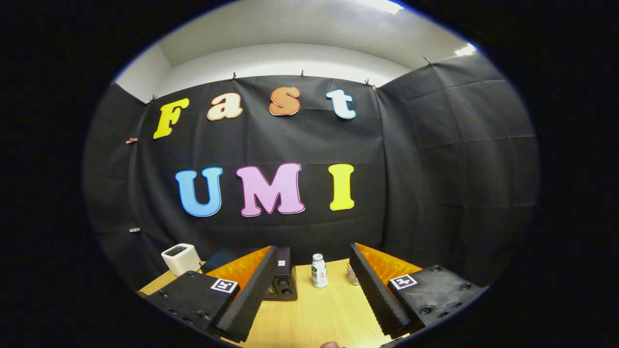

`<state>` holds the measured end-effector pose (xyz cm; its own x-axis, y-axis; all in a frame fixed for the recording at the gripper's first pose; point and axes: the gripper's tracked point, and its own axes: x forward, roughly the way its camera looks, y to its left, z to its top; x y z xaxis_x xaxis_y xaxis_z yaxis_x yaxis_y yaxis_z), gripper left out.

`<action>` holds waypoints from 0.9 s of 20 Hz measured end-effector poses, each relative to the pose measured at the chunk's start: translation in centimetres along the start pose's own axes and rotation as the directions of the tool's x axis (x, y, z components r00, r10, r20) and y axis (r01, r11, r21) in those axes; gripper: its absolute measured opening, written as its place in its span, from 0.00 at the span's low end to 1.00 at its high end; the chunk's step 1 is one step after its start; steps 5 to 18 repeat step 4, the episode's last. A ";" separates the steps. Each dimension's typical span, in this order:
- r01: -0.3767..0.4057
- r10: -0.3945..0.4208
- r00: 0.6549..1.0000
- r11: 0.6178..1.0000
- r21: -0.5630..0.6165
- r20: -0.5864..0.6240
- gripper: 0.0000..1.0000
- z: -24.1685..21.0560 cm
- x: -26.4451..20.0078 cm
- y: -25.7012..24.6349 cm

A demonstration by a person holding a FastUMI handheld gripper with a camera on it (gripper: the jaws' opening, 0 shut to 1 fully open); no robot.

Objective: Open the toaster oven, put the food inside, and close the toaster oven door.

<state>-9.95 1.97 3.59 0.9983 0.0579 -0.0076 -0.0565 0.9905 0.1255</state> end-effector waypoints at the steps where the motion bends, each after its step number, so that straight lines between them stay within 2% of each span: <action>1: -0.012 0.012 1.000 1.000 -0.009 -0.006 0.98 -0.2 0.0 0.4; 4: -0.042 0.041 0.999 0.999 -0.007 -0.012 0.98 -0.3 0.0 1.2; 18: -0.042 0.041 0.999 0.999 -0.007 -0.012 0.98 -0.3 0.0 1.2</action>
